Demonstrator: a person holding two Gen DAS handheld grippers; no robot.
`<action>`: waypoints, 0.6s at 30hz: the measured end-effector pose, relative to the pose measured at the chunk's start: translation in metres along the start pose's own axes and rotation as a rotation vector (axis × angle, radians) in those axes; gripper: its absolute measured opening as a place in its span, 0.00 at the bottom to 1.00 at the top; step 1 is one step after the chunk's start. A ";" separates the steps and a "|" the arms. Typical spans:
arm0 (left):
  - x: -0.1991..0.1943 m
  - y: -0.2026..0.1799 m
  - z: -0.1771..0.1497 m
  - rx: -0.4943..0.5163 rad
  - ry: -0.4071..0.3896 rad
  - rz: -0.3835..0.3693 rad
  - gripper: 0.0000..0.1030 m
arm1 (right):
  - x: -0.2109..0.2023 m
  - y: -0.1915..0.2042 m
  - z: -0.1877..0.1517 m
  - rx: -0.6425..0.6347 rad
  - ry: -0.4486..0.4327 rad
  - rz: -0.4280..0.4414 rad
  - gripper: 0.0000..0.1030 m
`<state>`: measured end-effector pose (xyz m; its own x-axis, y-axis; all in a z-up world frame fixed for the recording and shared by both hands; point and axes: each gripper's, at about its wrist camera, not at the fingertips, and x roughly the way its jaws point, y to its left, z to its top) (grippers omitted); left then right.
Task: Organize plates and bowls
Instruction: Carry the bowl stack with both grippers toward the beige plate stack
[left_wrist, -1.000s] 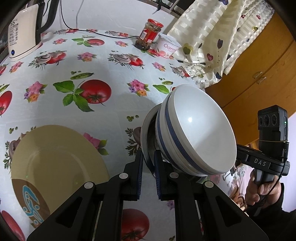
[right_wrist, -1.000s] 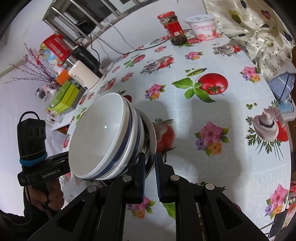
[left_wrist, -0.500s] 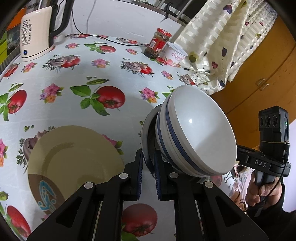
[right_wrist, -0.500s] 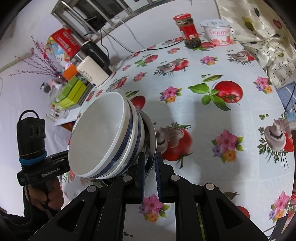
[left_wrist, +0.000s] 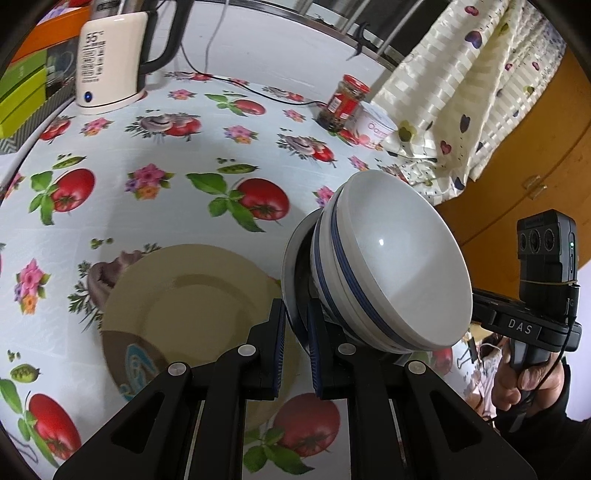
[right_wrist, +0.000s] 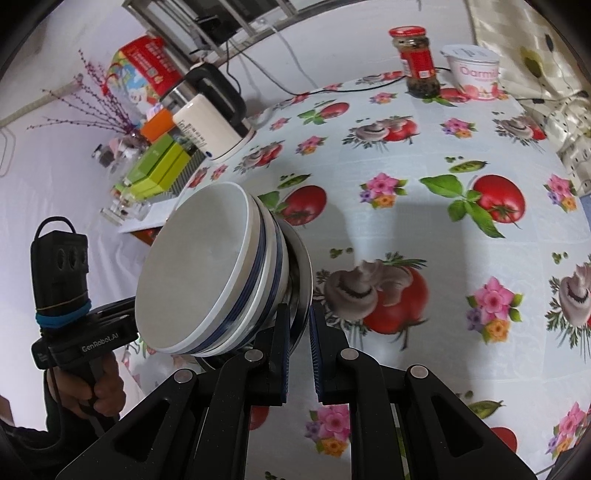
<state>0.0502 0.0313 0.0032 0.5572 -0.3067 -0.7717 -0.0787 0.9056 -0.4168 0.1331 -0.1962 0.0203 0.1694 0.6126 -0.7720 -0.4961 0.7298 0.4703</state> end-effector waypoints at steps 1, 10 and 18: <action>-0.001 0.002 0.000 -0.003 -0.001 0.003 0.11 | 0.002 0.002 0.001 -0.005 0.004 0.004 0.11; -0.013 0.023 -0.006 -0.044 -0.017 0.037 0.11 | 0.021 0.021 0.008 -0.041 0.036 0.028 0.11; -0.019 0.037 -0.010 -0.076 -0.021 0.061 0.11 | 0.035 0.034 0.013 -0.069 0.058 0.044 0.11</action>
<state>0.0286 0.0674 -0.0028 0.5665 -0.2450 -0.7868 -0.1750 0.8973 -0.4053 0.1329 -0.1458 0.0149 0.0976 0.6234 -0.7758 -0.5600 0.6788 0.4750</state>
